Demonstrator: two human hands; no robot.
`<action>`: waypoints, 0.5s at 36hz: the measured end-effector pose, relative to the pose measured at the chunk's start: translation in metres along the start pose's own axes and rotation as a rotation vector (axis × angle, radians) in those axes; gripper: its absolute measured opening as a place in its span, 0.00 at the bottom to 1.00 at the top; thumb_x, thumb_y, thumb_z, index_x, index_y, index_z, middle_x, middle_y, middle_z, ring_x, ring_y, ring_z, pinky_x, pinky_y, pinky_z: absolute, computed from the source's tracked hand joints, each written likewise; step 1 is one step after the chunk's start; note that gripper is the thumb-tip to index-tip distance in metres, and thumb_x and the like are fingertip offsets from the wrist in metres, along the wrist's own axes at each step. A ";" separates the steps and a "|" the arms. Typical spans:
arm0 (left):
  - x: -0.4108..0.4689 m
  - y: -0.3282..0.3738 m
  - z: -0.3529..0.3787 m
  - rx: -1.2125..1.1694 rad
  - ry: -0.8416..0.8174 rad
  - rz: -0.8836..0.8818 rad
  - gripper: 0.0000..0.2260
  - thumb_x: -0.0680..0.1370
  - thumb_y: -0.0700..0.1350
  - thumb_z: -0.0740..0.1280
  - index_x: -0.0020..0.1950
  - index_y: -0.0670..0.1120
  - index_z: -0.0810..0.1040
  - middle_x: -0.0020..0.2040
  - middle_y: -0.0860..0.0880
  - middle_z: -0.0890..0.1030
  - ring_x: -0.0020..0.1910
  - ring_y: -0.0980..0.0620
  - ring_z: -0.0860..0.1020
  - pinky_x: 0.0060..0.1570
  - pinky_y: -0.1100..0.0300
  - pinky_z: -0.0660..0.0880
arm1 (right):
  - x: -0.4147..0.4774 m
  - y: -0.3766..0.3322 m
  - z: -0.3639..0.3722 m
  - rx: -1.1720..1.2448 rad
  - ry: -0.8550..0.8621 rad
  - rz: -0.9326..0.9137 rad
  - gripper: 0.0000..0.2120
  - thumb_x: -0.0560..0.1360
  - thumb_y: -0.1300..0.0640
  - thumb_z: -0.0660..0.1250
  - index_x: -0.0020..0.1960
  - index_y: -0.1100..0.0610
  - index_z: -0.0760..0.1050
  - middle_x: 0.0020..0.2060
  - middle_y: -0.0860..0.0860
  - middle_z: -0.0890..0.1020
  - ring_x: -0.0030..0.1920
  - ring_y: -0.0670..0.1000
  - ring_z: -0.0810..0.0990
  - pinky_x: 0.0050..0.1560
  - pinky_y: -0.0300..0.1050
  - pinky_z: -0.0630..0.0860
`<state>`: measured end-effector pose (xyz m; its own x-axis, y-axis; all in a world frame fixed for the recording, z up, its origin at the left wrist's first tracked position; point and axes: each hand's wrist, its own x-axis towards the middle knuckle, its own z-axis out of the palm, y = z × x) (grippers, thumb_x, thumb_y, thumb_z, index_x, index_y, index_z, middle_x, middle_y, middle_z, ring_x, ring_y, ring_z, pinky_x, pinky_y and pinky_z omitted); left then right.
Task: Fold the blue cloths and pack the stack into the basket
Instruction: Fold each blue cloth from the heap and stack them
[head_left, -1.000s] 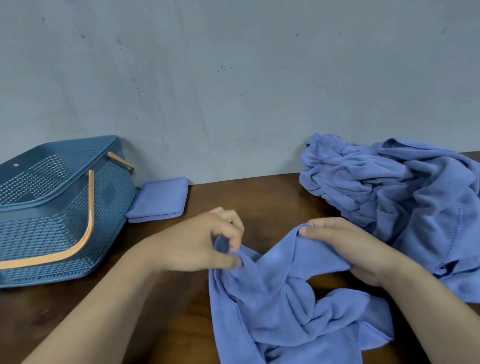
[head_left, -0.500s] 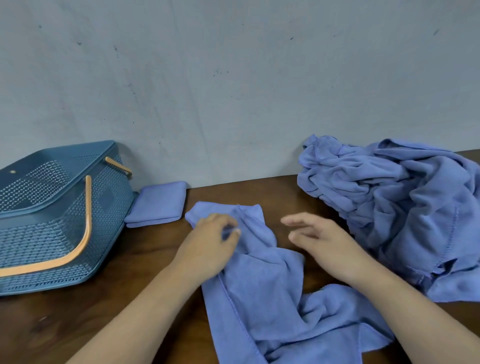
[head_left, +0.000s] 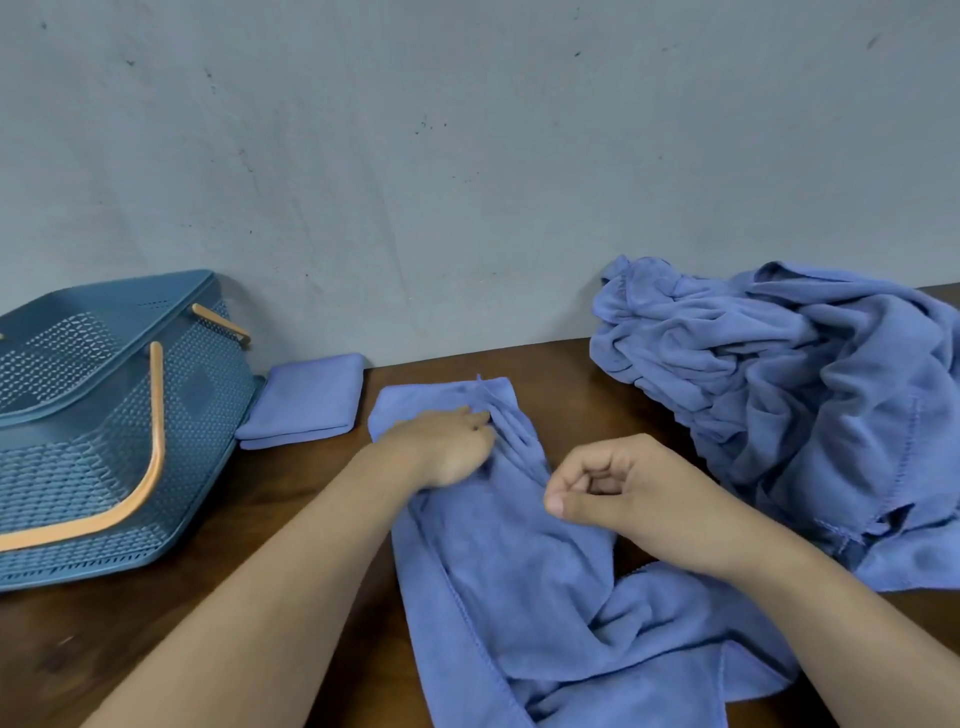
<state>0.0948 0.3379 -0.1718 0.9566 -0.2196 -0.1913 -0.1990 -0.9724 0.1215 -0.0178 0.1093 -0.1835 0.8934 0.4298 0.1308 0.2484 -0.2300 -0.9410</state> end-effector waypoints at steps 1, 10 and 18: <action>0.012 0.001 -0.002 0.029 0.068 -0.030 0.14 0.81 0.45 0.55 0.41 0.51 0.77 0.41 0.53 0.83 0.45 0.50 0.82 0.43 0.59 0.77 | 0.000 0.000 0.000 0.004 -0.005 0.005 0.03 0.78 0.59 0.77 0.47 0.52 0.87 0.45 0.58 0.86 0.44 0.47 0.81 0.54 0.41 0.77; 0.057 0.027 0.032 -0.109 0.082 -0.110 0.28 0.87 0.60 0.46 0.87 0.54 0.51 0.87 0.50 0.49 0.85 0.43 0.49 0.80 0.41 0.49 | 0.009 0.024 -0.005 -0.120 0.255 0.151 0.22 0.78 0.64 0.73 0.64 0.41 0.80 0.60 0.38 0.80 0.42 0.52 0.87 0.48 0.46 0.84; 0.001 0.006 0.044 -0.165 0.240 0.035 0.26 0.87 0.58 0.53 0.84 0.52 0.60 0.85 0.51 0.58 0.84 0.49 0.55 0.81 0.44 0.54 | 0.008 0.028 -0.003 -0.282 0.212 0.100 0.14 0.78 0.55 0.75 0.59 0.38 0.83 0.51 0.41 0.82 0.50 0.41 0.82 0.51 0.31 0.74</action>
<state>0.0849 0.3284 -0.2136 0.9767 -0.2090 0.0494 -0.2144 -0.9343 0.2848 -0.0025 0.1042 -0.2076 0.9690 0.2088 0.1318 0.2224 -0.5059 -0.8334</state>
